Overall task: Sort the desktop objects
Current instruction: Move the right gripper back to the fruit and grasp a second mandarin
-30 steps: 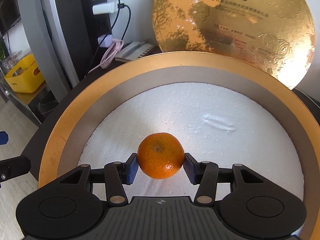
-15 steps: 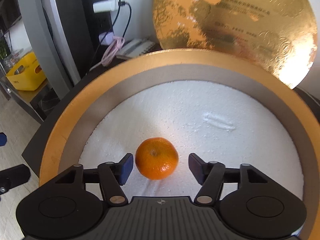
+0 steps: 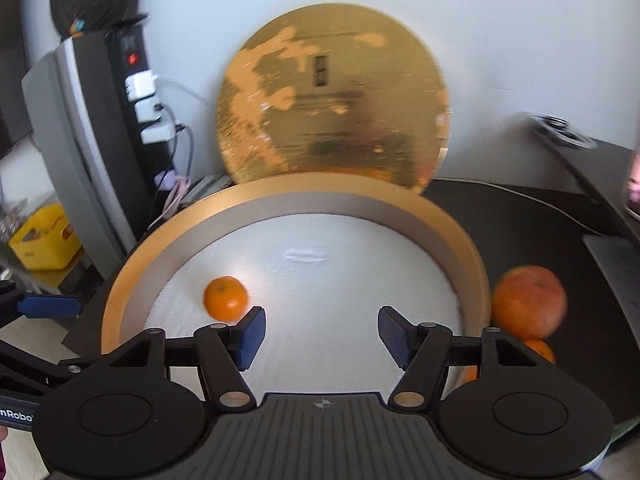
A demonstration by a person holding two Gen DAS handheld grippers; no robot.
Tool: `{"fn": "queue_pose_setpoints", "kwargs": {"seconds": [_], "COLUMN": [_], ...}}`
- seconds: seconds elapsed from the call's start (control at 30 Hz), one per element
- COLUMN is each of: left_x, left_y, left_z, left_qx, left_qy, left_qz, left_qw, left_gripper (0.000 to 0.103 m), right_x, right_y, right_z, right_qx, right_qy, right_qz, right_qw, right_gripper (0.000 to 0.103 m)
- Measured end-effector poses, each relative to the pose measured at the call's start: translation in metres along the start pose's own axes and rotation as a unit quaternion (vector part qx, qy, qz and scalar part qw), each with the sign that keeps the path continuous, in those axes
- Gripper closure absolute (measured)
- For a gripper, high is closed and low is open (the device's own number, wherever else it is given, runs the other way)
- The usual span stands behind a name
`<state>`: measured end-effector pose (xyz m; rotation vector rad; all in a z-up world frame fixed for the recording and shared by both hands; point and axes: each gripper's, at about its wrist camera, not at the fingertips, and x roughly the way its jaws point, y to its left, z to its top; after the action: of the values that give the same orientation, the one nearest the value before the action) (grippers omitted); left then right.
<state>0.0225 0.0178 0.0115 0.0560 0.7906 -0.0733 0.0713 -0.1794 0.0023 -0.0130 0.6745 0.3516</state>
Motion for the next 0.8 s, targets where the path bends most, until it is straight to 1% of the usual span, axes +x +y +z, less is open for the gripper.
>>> {"fn": "queue_pose_setpoints", "kwargs": {"seconds": [0.1, 0.23, 0.4, 0.43, 0.47, 0.6, 0.7, 0.8], "left_x": [0.002, 0.006, 0.016, 0.018, 0.021, 0.031, 0.038, 0.042], "left_y": [-0.023, -0.054, -0.087, -0.092, -0.096, -0.105, -0.108, -0.109], "left_z": [0.004, 0.008, 0.012, 0.013, 0.013, 0.017, 0.018, 0.02], "left_qx": [0.026, 0.053, 0.078, 0.081, 0.083, 0.089, 0.091, 0.092], "left_qy": [0.002, 0.007, 0.018, 0.021, 0.024, 0.035, 0.042, 0.045], "left_qz": [-0.019, -0.043, -0.061, -0.062, -0.064, -0.064, -0.061, -0.061], "left_qw": [0.9995, 0.9977, 0.995, 0.9946, 0.9942, 0.9933, 0.9931, 0.9928], "left_gripper": [0.007, 0.007, 0.007, 0.007, 0.007, 0.007, 0.007, 0.007], "right_x": [-0.017, -0.031, -0.03, -0.028, -0.026, -0.013, -0.003, 0.011], "right_y": [-0.026, -0.059, -0.088, -0.091, -0.095, -0.111, -0.114, -0.111], "right_z": [-0.011, -0.026, -0.044, -0.046, -0.049, -0.059, -0.062, -0.062], "right_qx": [0.026, 0.06, 0.088, 0.092, 0.095, 0.109, 0.11, 0.086], "right_qy": [-0.013, -0.018, -0.01, -0.008, -0.006, 0.005, 0.003, 0.0], "right_qz": [-0.026, -0.059, -0.085, -0.087, -0.089, -0.092, -0.076, -0.056], "right_qw": [0.999, 0.996, 0.992, 0.992, 0.992, 0.99, 0.991, 0.995], "right_gripper": [0.04, 0.041, 0.042, 0.044, 0.048, 0.051, 0.051, 0.051]}}
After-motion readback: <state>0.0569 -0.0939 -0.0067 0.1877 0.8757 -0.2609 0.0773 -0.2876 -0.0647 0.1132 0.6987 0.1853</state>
